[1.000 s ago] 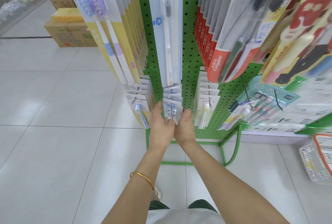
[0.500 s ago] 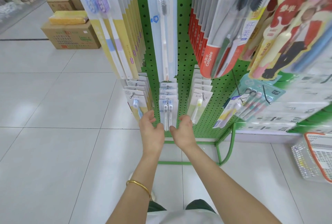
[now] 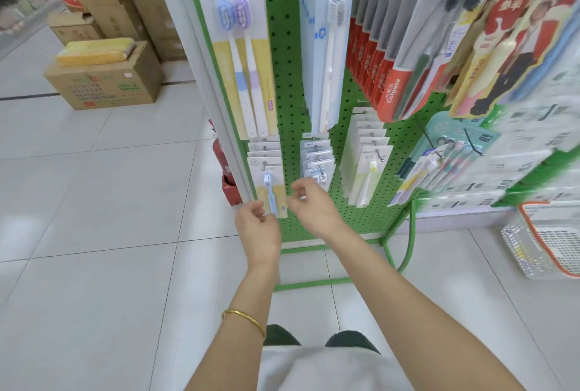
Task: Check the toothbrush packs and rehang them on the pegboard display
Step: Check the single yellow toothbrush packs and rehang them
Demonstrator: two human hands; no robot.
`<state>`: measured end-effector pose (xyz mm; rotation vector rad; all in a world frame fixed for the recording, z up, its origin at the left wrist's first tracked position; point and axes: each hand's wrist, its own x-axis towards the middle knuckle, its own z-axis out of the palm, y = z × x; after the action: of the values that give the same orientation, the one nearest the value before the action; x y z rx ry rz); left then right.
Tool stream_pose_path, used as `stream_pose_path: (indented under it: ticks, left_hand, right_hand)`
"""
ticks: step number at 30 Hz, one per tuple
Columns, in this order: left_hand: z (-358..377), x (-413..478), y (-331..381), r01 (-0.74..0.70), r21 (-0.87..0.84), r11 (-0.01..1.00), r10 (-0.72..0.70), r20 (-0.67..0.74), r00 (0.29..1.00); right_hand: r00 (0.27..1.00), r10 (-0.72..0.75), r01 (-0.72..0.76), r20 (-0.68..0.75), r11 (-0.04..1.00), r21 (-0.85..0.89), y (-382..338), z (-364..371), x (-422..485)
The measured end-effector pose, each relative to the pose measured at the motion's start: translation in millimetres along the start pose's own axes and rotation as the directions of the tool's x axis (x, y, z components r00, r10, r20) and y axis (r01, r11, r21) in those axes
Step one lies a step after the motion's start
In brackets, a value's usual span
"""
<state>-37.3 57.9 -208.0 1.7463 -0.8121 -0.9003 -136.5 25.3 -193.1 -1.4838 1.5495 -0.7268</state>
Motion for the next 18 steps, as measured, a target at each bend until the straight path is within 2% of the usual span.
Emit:
stream_pose_path:
  ticks: [6, 9, 14, 18]
  left_hand:
    - [-30.4, 17.6, -2.6, -0.019, 0.033, 0.999, 0.018, 0.048, 0.999]
    - [-39.8, 22.0, -4.3, -0.041, 0.05, 0.998, 0.037, 0.08, 0.996]
    - [-49.2, 25.4, -0.4, -0.038, 0.042, 0.998, 0.031, 0.158, 0.987]
    - [-57.8, 27.7, 1.6, -0.059, 0.031, 0.998, 0.053, 0.182, 0.982]
  right_hand:
    - [0.994, 0.007, 0.009, -0.111, 0.99, 0.141, -14.7, 25.9, 0.3]
    - [0.988, 0.006, 0.018, -0.155, 0.988, 0.153, -18.2, 39.2, 2.6]
    - [0.952, 0.044, -0.001, -0.304, 0.99, 0.142, -27.6, 49.0, 15.1]
    - [0.956, 0.098, -0.071, -0.275, 0.992, 0.107, -28.7, 48.1, 25.6]
